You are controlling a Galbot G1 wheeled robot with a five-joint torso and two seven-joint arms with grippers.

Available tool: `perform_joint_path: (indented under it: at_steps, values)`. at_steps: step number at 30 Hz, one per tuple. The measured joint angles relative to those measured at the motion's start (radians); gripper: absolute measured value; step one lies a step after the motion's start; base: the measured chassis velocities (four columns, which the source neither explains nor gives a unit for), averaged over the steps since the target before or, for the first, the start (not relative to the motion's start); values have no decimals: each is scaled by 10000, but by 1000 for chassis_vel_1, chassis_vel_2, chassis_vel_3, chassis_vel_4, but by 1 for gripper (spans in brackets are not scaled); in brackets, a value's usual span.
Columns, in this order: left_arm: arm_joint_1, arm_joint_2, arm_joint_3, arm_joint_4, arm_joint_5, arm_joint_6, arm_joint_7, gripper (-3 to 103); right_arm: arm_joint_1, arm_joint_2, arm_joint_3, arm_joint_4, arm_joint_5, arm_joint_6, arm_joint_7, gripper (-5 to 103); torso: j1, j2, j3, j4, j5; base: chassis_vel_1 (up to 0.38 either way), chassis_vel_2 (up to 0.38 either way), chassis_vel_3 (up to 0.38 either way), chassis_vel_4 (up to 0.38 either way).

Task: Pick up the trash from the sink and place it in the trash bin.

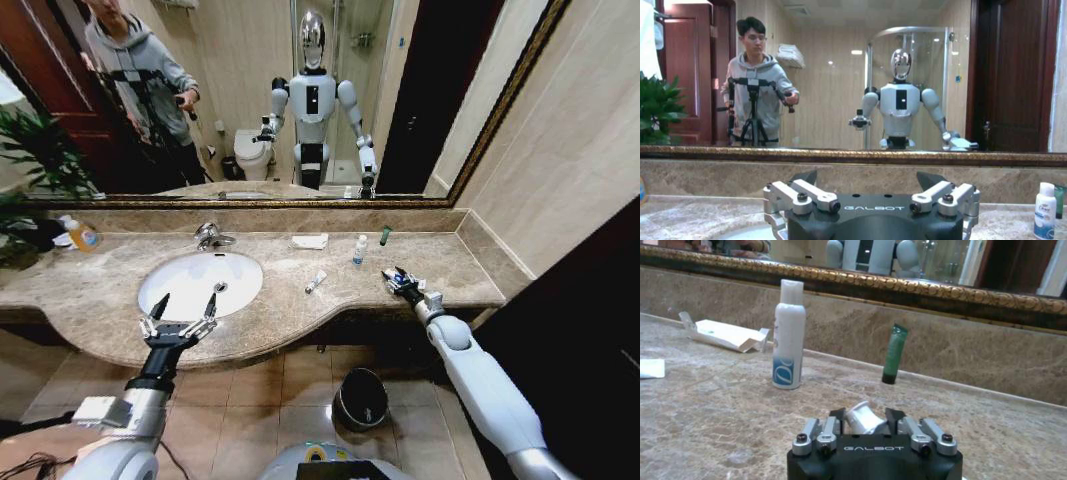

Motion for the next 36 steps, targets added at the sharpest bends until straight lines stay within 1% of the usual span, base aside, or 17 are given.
perform_joint_path:
  at_steps: [2, 12, 15, 16, 19, 21, 23, 24, 26, 27, 28, 29, 30, 31, 33, 34, 36]
  values:
    - [0, 0, -1, 0, 0, 0, 0, 100, -30, 1, 71, 24, 20, 0, 10, 36, 0, 0, 0, 0, 1, 0, 0, 0, 0]
    - [0, 0, 0, 0, 0, 0, 0, 100, -219, 12, 387, 306, 134, 1, 39, 35, 0, 0, 0, 0, 2, 0, 0, 0, 0]
    - [0, 0, 0, 0, 0, 0, 0, 100, -819, -54, 1054, 1673, 878, -399, 187, 35, 1, -1, 0, 2, 1, 0, 0, 0, 0]
    - [0, 0, 0, 0, 0, 0, 0, 100, -819, -54, 1054, 1673, 878, -399, 187, 35, 1, -1, 0, 2, 1, 0, 0, 0, 0]
    - [1, -1, 0, 0, 0, 0, -1, 100, -2114, 20, 2037, 3627, 1463, -808, 481, 35, 0, 0, -1, 4, -5, 0, 0, 0, 0]
    - [0, 0, 0, -1, 0, 0, 0, 100, -2626, 119, 2349, 4075, 1508, -803, 584, 35, 0, 0, -1, 4, -4, 0, 0, 0, 0]
    - [0, 0, -1, 0, 0, 0, -1, 100, -4147, 645, 3348, 4929, 1394, -461, 837, 35, -1, 0, -2, -3, 1, 0, 0, 0, 0]
    - [0, 0, -1, 0, 0, 0, -1, 100, -4147, 645, 3348, 4929, 1394, -461, 837, 35, -1, 0, -2, -3, 1, 0, 0, 0, 0]
    - [1, 0, 0, 0, 0, 0, 2, 100, -5802, 1647, 4368, 5440, 1144, 88, 882, 35, -3, 1, -2, -2, 3, 0, 0, 0, 0]
    - [0, -1, 0, 0, 0, 0, 1, 100, -6429, 1970, 4538, 5466, 982, 423, 798, 35, -3, 1, -3, -2, 0, 0, 0, 0, 0]
    - [0, -1, 0, 0, 0, 0, 1, 100, -6429, 1970, 4538, 5466, 982, 423, 798, 35, -3, 1, -3, -2, 0, 0, 0, 0, 0]
    - [0, 0, -1, 0, 0, 0, 0, 100, -6786, 2135, 4585, 5437, 883, 627, 722, 35, -3, 1, -2, -4, 2, 0, 0, 0, 0]
    - [0, 0, 0, 0, 0, 0, -1, 100, -7519, 2453, 4502, 5052, 746, 1040, 505, 35, -3, 2, -3, -7, -10, 0, 0, 0, 0]
    - [0, 0, 0, 0, 0, 0, -1, 100, -7519, 2453, 4502, 5052, 746, 1040, 505, 35, -3, 2, -3, -7, -10, 0, 0, 0, 0]
    - [1, 0, 0, -1, 0, 0, 0, 100, -7848, 2606, 3785, 3768, 796, 1383, 227, 35, -4, 2, -2, -4, 1, 0, 0, 0, 0]
    - [2, -1, -1, 0, 0, 0, 0, 100, -7670, 2762, 3303, 2625, 421, 1582, 67, 35, -3, 2, -1, -1, -2, 0, 0, 0, 0]
    - [1, -1, 0, 0, 0, 0, 0, 100, -7496, 2865, 3100, 2086, 184, 1685, 10, 35, -3, 1, -2, -3, -3, 0, 0, 0, 0]
